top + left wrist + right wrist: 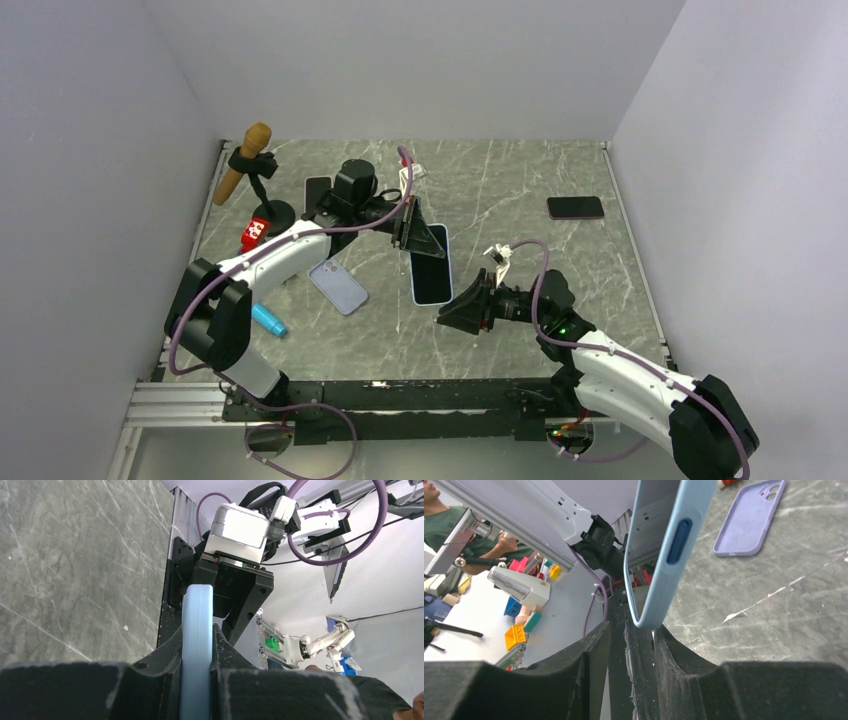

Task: Take the phone out of the phone case
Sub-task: Remove the phone case from the phone.

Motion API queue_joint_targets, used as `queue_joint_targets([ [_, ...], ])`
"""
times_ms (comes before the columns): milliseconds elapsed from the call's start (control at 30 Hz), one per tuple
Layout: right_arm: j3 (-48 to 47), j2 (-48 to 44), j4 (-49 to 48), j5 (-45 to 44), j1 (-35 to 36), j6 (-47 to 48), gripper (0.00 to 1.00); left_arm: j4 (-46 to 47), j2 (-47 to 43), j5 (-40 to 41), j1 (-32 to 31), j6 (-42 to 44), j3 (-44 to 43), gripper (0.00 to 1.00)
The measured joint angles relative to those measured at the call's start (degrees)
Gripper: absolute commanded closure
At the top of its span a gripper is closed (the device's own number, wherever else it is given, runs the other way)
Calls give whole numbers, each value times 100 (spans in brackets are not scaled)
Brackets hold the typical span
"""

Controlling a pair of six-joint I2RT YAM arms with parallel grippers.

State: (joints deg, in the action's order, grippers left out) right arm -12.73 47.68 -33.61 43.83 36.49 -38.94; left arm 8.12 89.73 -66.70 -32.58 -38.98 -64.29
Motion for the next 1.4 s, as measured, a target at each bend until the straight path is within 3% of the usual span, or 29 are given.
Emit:
queue_joint_targets([
  [133,2,44,-365,136,-24,-20,55,264,0,-74,4,-227,105,100],
  [600,-9,546,-942,282,-278,-127,62,575,-22,-188,-24,-396,136,100],
  [800,-17,876,-1447,575,-310,-205,71,625,-33,-205,-42,-391,142,100],
  [867,-17,981,-1596,675,-317,-170,77,675,-33,-214,-46,-393,168,100],
  [900,-17,1032,-1672,743,-323,-114,86,715,-33,-223,-48,-393,179,100],
  [967,-42,1126,-1751,883,-332,133,100,850,-33,-251,-52,-402,223,100],
  [1200,-616,1834,-1403,1788,-463,1650,100,1569,-33,-496,-52,-393,323,100],
  [1400,-1528,2455,-455,2509,-555,3001,100,2413,-33,-498,26,-647,369,100],
])
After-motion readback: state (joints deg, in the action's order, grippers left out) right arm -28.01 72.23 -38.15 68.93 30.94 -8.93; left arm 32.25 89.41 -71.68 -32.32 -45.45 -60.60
